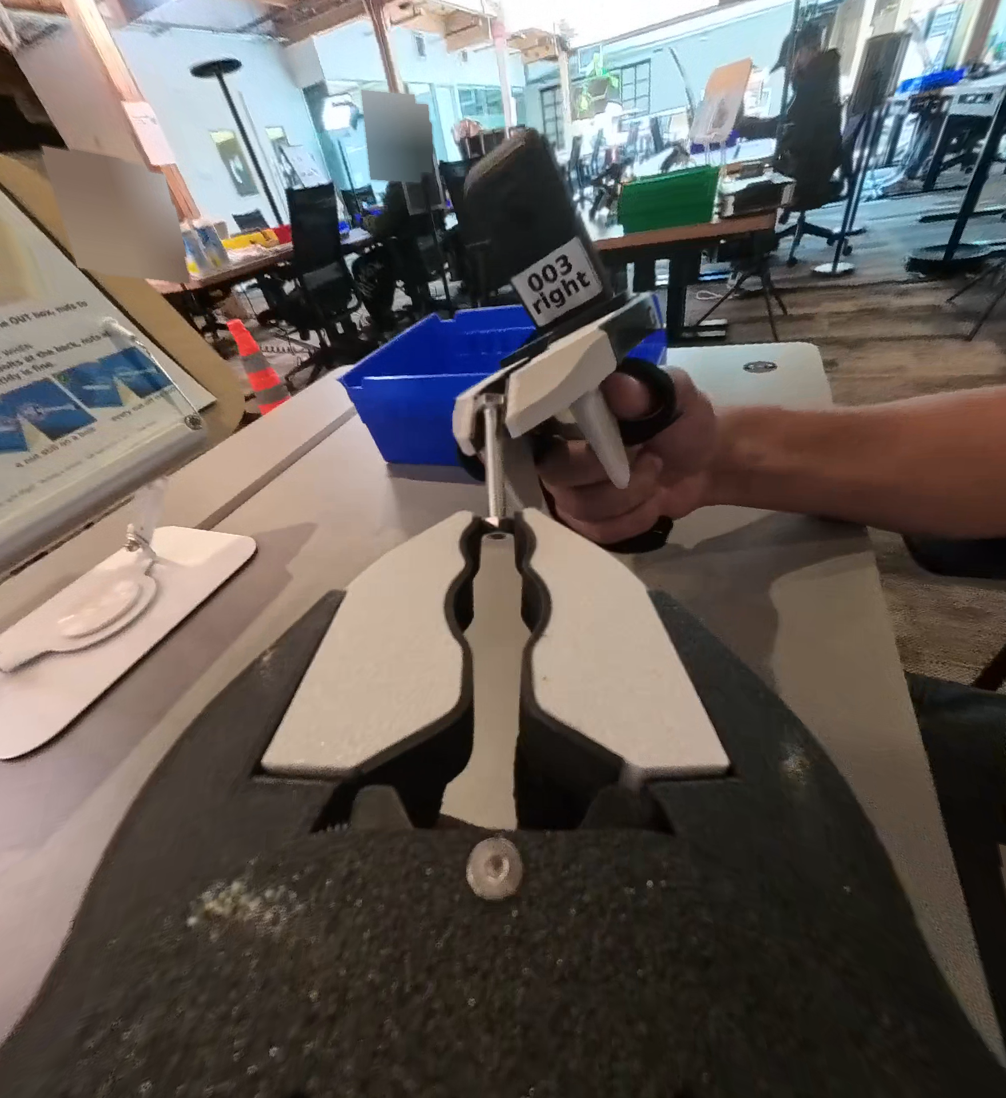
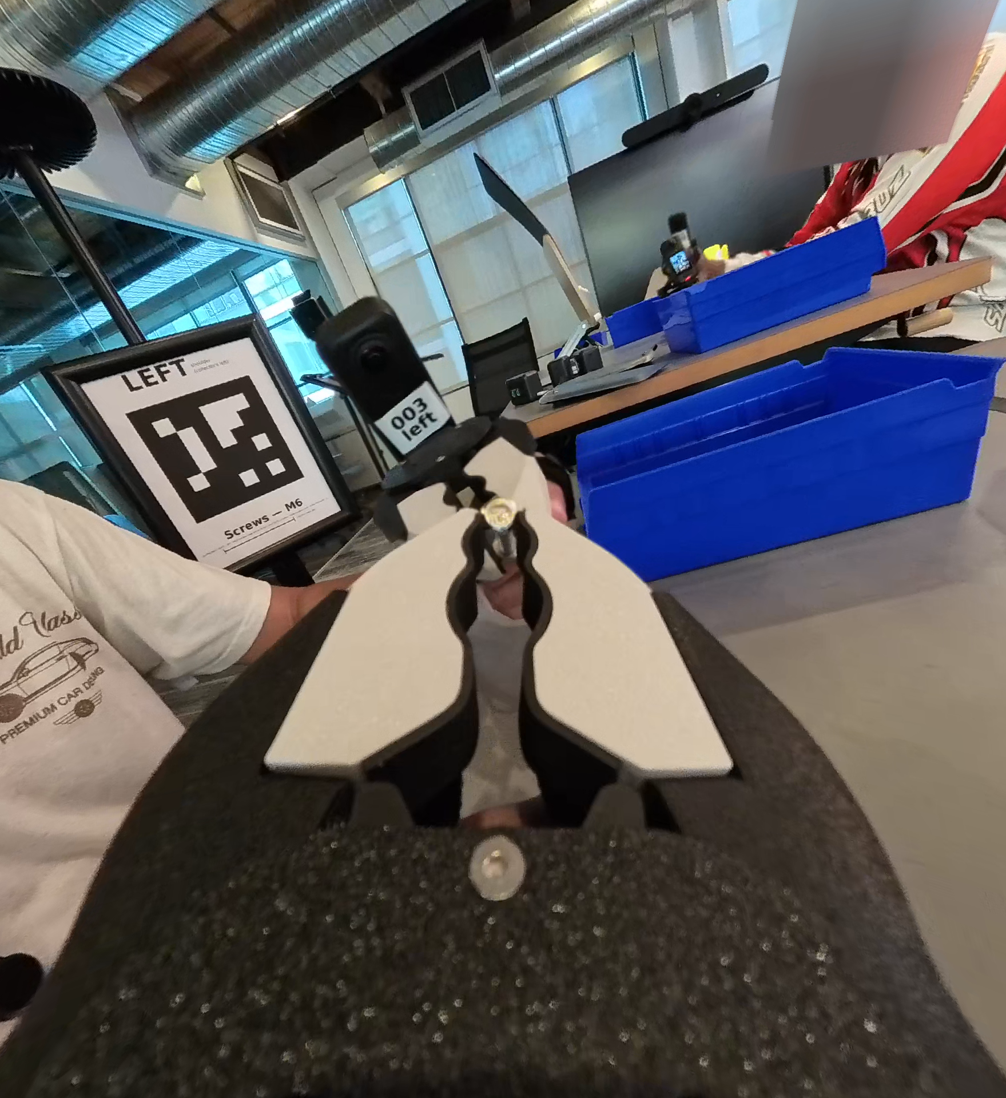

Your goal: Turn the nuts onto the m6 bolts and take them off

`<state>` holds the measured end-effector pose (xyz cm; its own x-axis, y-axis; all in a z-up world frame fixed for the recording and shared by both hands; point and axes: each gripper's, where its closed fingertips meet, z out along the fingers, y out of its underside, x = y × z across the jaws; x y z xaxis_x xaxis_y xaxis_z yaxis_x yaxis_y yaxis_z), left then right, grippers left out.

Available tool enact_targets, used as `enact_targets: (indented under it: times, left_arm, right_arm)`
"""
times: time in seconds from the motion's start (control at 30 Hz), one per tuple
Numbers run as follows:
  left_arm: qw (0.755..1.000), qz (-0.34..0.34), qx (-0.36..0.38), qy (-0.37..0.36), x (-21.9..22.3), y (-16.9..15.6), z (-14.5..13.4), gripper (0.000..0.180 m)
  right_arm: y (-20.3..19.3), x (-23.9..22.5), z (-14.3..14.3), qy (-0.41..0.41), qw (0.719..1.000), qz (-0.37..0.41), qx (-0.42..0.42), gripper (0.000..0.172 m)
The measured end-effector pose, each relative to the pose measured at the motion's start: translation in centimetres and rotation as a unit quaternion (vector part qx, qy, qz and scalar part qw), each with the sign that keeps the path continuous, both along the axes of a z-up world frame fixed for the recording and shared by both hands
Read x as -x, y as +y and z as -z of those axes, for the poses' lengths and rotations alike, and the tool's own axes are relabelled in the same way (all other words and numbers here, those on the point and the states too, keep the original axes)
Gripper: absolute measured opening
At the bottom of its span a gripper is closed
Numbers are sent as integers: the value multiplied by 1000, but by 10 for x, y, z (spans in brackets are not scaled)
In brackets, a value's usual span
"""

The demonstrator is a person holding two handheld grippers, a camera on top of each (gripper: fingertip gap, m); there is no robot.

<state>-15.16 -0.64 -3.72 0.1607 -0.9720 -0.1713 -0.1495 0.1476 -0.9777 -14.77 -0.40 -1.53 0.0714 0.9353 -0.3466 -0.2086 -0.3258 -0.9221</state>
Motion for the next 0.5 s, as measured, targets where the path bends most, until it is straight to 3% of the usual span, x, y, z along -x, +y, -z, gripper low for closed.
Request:
enact_targets:
  times: [0.1,0.23,0.37,0.5]
  left_arm:
    - [999,27,44,4,0,-4,0,10]
    - [969,131,205,-51,1,-18,-11,10]
    - [887,256,371,-96,4,-32,-19,9]
    - [771,359,509,-131,11,-37,-24,10]
  right_arm:
    - [-2,0,0,0,1000,-6,-2,10]
    - [-13,0,-8,14,999,-26,-29,9]
    - [-25,2,-13,20,997,-42,-59,10]
    - [-33,6,-14,15,994,-42,-95,10]
